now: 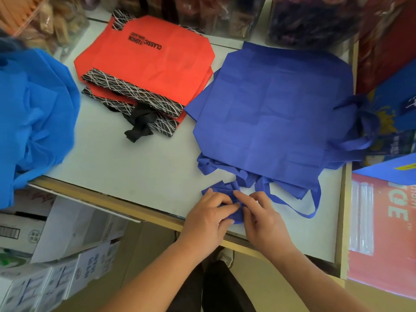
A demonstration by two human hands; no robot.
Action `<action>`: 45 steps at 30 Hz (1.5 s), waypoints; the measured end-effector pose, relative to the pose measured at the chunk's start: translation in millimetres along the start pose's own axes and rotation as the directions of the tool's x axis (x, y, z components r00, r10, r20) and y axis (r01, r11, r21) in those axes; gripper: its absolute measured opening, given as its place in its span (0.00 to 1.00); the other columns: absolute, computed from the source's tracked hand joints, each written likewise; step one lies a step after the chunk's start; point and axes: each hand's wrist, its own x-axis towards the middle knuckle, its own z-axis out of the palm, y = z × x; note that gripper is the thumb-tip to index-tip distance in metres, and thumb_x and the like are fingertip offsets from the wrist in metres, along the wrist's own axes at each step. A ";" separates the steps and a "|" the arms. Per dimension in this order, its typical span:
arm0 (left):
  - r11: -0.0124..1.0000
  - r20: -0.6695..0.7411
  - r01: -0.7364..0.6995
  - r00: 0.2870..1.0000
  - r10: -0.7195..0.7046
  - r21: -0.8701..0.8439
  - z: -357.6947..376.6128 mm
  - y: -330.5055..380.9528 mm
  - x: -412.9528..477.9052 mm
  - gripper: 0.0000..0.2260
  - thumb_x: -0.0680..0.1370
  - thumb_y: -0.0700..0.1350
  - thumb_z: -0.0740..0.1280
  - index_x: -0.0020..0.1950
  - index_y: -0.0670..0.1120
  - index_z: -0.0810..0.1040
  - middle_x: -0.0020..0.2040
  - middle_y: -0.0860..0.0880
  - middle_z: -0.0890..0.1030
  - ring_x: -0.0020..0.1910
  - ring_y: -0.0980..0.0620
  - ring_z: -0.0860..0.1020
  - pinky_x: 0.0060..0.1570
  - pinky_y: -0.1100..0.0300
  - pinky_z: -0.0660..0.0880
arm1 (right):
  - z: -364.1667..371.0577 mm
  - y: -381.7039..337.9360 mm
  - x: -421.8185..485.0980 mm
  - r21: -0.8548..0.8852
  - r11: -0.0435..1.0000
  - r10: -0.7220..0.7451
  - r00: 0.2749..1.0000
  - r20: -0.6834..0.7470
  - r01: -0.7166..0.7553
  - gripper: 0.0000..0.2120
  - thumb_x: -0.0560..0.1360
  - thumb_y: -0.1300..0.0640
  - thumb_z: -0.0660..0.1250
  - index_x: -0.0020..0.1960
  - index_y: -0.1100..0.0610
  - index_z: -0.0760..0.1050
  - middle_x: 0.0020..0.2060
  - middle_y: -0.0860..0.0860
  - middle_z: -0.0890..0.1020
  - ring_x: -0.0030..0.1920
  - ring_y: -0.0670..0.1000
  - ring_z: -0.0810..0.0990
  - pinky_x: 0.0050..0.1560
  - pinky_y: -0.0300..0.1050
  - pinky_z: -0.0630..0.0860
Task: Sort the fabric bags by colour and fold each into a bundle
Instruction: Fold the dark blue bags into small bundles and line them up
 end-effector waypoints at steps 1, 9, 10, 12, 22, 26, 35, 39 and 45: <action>1.000 -0.009 0.017 1.000 -0.017 -0.022 -4.3 0.5 -1.9 0.21 0.74 0.41 0.77 0.66 0.50 0.81 0.61 0.59 0.75 0.61 0.57 0.74 0.69 0.54 0.74 | -2.0 -0.6 -2.3 -0.048 0.998 -0.028 1.000 0.000 0.028 0.21 0.81 0.57 0.64 0.73 0.48 0.74 0.52 0.46 0.73 0.34 0.47 0.75 0.31 0.42 0.76; 0.992 0.090 0.017 0.996 -0.028 0.129 -27.9 -33.6 -19.1 0.33 0.72 0.46 0.80 0.75 0.49 0.74 0.78 0.54 0.70 0.78 0.53 0.66 0.72 0.49 0.71 | -15.2 -16.7 -3.4 -0.325 0.946 0.092 0.967 0.236 -0.011 0.32 0.77 0.40 0.55 0.81 0.41 0.61 0.75 0.48 0.64 0.66 0.52 0.75 0.58 0.47 0.79; 0.990 0.097 -0.005 0.995 -0.009 0.144 -28.0 -35.0 -17.8 0.32 0.72 0.45 0.80 0.75 0.49 0.74 0.77 0.52 0.72 0.78 0.52 0.67 0.72 0.49 0.72 | -16.4 -19.5 -4.7 -0.351 0.936 0.114 0.954 0.276 -0.010 0.35 0.76 0.37 0.56 0.82 0.40 0.56 0.78 0.48 0.60 0.71 0.52 0.71 0.64 0.49 0.75; 0.985 0.119 -0.031 0.993 0.011 0.171 -30.8 -32.9 -15.8 0.29 0.76 0.46 0.77 0.76 0.47 0.73 0.77 0.51 0.72 0.78 0.51 0.67 0.72 0.51 0.72 | -21.1 -23.2 -5.6 -0.410 0.912 0.126 0.944 0.304 0.011 0.42 0.73 0.31 0.62 0.83 0.39 0.51 0.80 0.50 0.55 0.76 0.54 0.63 0.70 0.51 0.71; 0.931 0.155 0.290 0.953 -0.260 -0.220 -71.1 24.4 6.0 0.23 0.79 0.54 0.72 0.73 0.59 0.72 0.67 0.65 0.75 0.64 0.65 0.75 0.65 0.67 0.73 | -62.9 -55.8 10.8 0.174 0.956 0.198 0.956 0.216 -0.238 0.06 0.79 0.47 0.67 0.51 0.49 0.79 0.41 0.45 0.81 0.42 0.46 0.77 0.44 0.43 0.77; 0.798 0.248 0.429 0.902 -0.353 -0.423 -56.3 48.9 25.9 0.20 0.79 0.52 0.72 0.69 0.61 0.74 0.62 0.60 0.80 0.61 0.60 0.79 0.62 0.60 0.78 | -86.8 -39.2 1.8 0.373 0.794 0.420 0.877 0.233 -0.479 0.11 0.79 0.43 0.68 0.49 0.50 0.78 0.37 0.56 0.81 0.35 0.50 0.78 0.40 0.49 0.77; 0.752 0.464 0.530 0.819 -0.337 -0.391 44.6 100.9 53.0 0.10 0.77 0.50 0.74 0.55 0.60 0.78 0.48 0.48 0.86 0.49 0.48 0.85 0.53 0.42 0.82 | -122.7 38.7 -58.9 0.376 0.645 0.725 0.689 -0.024 -0.665 0.15 0.81 0.53 0.69 0.67 0.52 0.75 0.58 0.51 0.81 0.49 0.50 0.83 0.50 0.47 0.81; 0.776 0.396 0.495 0.852 -0.343 -0.391 80.8 117.4 61.1 0.11 0.72 0.51 0.78 0.51 0.57 0.80 0.46 0.54 0.86 0.47 0.54 0.84 0.54 0.48 0.82 | -112.3 58.6 -90.2 -0.202 0.917 0.305 0.932 -0.196 -0.343 0.24 0.80 0.52 0.68 0.75 0.52 0.72 0.76 0.51 0.70 0.76 0.55 0.69 0.67 0.47 0.72; 0.869 0.294 0.465 0.865 -0.407 -0.165 61.6 109.4 61.1 0.03 0.79 0.52 0.72 0.49 0.55 0.79 0.45 0.58 0.83 0.46 0.59 0.81 0.46 0.66 0.77 | -86.5 72.2 -100.5 -0.332 0.907 0.279 0.960 0.015 -0.258 0.32 0.82 0.35 0.50 0.83 0.45 0.55 0.84 0.47 0.51 0.83 0.47 0.45 0.82 0.50 0.52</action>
